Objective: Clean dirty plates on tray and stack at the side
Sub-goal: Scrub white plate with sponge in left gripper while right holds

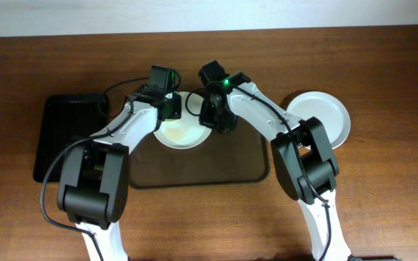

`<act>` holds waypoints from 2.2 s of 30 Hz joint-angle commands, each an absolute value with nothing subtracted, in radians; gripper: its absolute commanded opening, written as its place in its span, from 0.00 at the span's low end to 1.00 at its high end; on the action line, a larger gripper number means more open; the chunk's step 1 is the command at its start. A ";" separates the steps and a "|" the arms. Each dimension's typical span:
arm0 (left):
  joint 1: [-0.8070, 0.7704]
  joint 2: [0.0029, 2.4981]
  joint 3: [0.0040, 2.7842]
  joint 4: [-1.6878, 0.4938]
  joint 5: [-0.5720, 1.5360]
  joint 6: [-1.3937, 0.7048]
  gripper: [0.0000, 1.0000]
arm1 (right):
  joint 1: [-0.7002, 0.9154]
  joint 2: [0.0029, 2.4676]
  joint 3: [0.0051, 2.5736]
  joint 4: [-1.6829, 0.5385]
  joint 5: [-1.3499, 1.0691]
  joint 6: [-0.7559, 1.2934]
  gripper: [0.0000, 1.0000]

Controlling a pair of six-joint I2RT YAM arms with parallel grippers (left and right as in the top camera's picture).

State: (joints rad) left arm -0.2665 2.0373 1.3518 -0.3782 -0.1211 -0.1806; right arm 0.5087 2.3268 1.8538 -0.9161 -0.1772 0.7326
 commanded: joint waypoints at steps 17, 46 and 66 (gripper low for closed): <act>-0.198 2.049 1.340 -0.502 -0.147 -0.145 0.00 | 0.509 2.363 1.819 -0.919 -0.192 0.700 0.04; -0.178 2.049 1.291 -0.909 0.361 0.193 0.00 | 0.385 2.363 1.575 -0.594 -0.696 0.602 0.04; -0.177 2.049 1.291 -0.796 -0.032 0.000 0.01 | 0.386 2.363 1.575 -0.594 -0.693 0.602 0.04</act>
